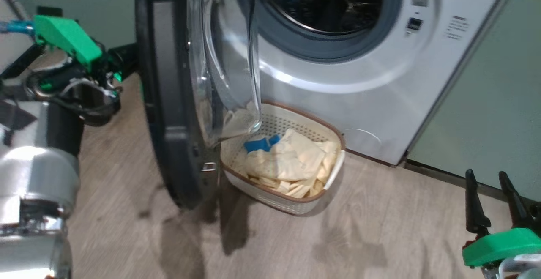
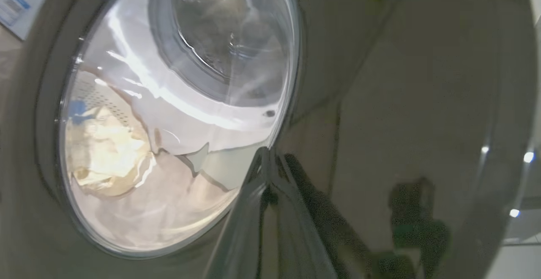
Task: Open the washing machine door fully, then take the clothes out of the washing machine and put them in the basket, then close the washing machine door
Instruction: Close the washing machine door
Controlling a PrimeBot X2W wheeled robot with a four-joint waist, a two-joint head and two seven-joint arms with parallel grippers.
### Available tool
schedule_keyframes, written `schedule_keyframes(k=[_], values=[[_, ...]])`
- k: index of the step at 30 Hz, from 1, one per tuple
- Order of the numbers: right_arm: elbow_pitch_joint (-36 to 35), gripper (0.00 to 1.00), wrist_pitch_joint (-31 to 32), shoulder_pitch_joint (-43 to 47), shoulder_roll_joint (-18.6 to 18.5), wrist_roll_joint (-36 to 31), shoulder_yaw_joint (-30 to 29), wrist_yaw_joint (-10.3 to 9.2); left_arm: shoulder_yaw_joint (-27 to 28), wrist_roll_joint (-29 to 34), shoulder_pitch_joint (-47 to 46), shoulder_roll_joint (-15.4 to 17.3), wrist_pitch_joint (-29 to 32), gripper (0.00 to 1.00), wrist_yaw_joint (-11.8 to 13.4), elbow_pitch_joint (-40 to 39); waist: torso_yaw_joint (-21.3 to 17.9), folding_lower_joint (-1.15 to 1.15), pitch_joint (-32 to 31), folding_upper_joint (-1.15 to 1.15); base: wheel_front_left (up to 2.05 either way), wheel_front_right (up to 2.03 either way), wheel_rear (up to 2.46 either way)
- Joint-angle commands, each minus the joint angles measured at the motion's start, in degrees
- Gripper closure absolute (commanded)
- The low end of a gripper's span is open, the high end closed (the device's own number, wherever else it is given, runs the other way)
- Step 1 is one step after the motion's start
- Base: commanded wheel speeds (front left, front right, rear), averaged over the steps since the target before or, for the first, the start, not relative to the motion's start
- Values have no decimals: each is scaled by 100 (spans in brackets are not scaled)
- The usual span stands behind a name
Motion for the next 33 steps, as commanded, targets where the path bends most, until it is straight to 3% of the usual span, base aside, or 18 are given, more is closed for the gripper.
schedule_keyframes(k=[1,21,33], values=[[-170,0,-38,-112,-64,-34,70,23,113,-50,-81,160,-78,100,-50,-323,-187,0,-21,0,0,0,0],[-138,0,-38,-241,-150,-26,111,23,274,-344,809,-267,-434,100,-51,-1434,-1549,0,65,0,0,0,0],[-114,0,-38,-333,-131,0,255,23,364,-302,908,-281,-772,100,-51,-1474,-2241,0,222,0,0,0,0]])
